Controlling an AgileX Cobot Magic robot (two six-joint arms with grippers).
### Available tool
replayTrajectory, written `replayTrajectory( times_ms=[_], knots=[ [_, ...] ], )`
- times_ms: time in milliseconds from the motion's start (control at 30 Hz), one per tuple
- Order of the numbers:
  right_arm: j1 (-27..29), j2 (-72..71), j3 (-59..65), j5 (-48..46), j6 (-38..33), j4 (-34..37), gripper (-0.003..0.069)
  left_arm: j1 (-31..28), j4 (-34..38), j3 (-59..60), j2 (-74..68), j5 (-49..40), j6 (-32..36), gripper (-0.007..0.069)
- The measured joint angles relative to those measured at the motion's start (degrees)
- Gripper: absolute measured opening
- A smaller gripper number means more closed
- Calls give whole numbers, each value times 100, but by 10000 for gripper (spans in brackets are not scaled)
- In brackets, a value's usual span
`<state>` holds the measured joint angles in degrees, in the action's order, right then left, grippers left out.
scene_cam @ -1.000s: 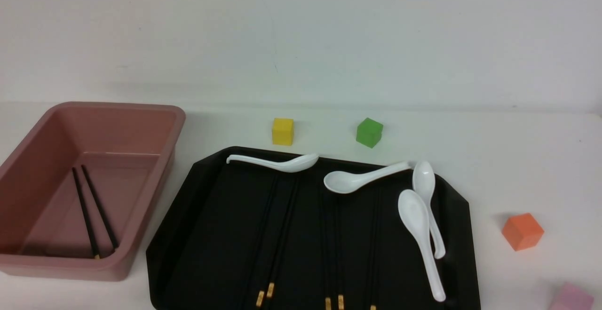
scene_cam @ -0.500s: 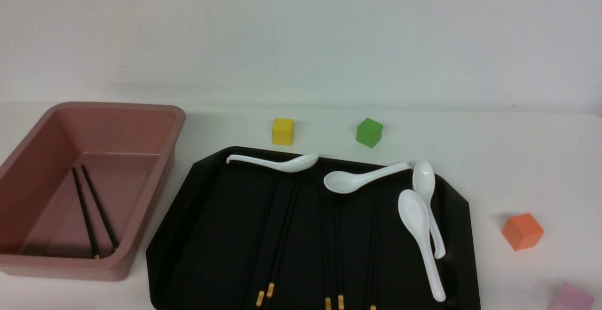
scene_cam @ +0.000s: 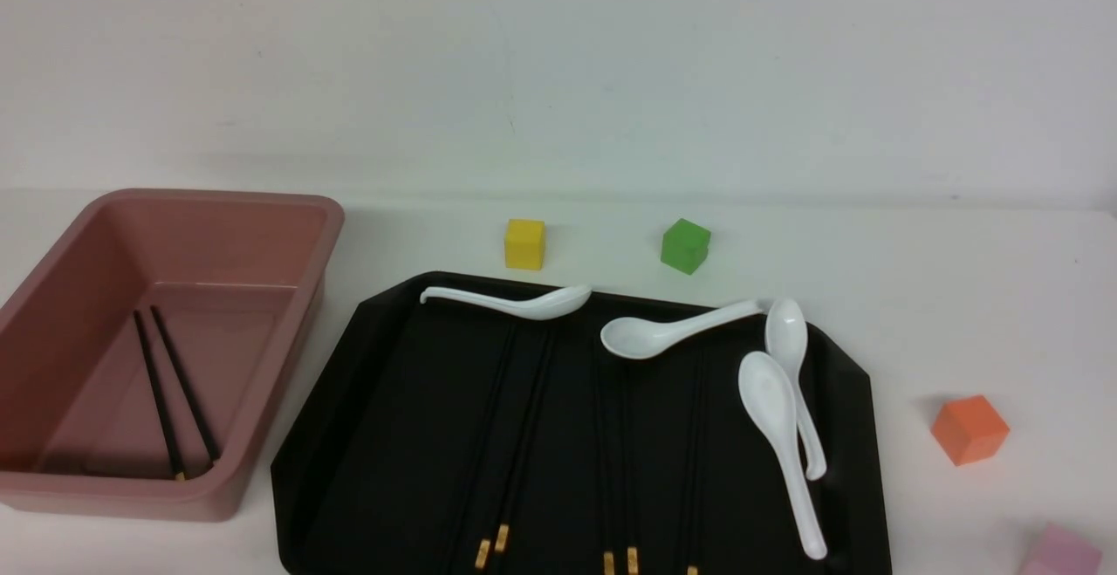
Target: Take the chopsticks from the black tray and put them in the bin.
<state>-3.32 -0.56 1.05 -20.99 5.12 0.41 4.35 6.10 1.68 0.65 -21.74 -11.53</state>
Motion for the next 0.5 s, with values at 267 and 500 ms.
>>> replayTrajectory(
  times_ms=[267, 500],
  knots=[
    [0, 0, 0, 0, 0, 0, 239, 0, 0, 0, 0, -2, 0, 48],
    [0, 0, 0, 0, 0, 0, 239, 0, 0, 0, 0, -7, 0, 55]
  ],
)
